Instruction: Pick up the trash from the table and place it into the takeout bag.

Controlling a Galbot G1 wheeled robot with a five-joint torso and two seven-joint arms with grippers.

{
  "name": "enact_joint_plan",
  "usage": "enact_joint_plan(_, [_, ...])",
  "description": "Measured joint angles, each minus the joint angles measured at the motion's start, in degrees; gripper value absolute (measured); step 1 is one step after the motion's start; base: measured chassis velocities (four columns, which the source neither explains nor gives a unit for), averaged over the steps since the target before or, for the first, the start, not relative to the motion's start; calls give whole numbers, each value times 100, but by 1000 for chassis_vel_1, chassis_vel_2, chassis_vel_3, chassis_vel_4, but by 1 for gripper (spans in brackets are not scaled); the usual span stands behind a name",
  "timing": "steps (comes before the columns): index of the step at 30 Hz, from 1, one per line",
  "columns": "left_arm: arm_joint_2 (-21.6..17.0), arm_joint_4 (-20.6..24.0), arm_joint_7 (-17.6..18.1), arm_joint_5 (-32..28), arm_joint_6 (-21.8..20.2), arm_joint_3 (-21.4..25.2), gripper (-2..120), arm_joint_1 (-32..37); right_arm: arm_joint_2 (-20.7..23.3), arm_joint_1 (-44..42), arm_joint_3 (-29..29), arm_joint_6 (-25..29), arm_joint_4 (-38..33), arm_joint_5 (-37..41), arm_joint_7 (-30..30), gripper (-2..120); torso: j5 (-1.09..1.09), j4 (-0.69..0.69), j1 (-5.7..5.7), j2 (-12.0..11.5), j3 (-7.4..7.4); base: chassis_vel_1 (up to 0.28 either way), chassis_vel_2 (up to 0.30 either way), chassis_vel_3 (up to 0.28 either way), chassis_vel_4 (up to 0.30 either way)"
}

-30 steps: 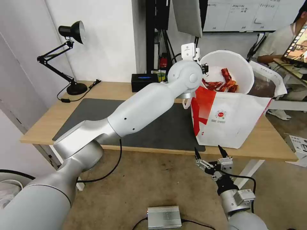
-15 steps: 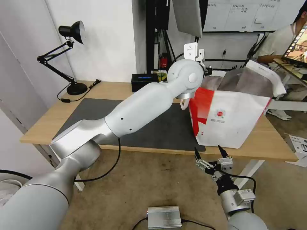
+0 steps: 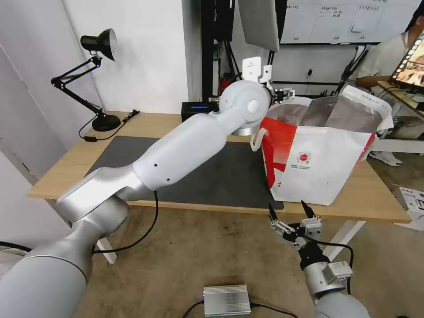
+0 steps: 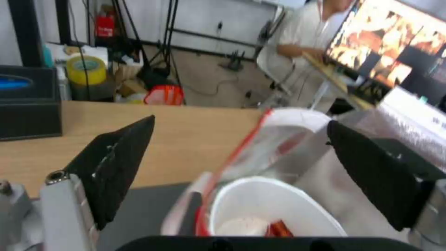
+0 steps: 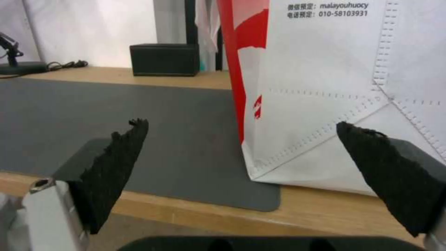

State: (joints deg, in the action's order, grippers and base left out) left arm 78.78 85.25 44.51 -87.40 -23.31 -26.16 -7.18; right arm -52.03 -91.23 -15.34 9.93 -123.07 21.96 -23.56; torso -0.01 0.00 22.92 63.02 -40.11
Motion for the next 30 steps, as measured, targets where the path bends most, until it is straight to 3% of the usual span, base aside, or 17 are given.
enact_joint_plan(2, [-92,73,-41,14,49,38,100,47,0,0,0,0,0,0,0,100,0,0,0,0,0,0,0,0,0])
enact_joint_plan(7, [-741,589,-473,416,205,282,100,536,0,0,0,0,0,0,0,100,-1,2,0,0,0,0,0,0,0])
enact_joint_plan(12, [-1182,1074,-578,520,222,628,100,1065,0,0,0,0,0,0,0,100,-1,0,0,0,0,0,0,0,0])
enact_joint_plan(25, [-1884,2011,-694,663,219,1362,100,2023,0,0,0,0,0,0,0,100,-1,0,0,0,0,0,0,0,0])
enact_joint_plan(30, [-2445,2503,-878,939,271,1884,100,2734,0,0,0,0,0,0,-2,100,0,0,0,1,0,0,0,0,0])
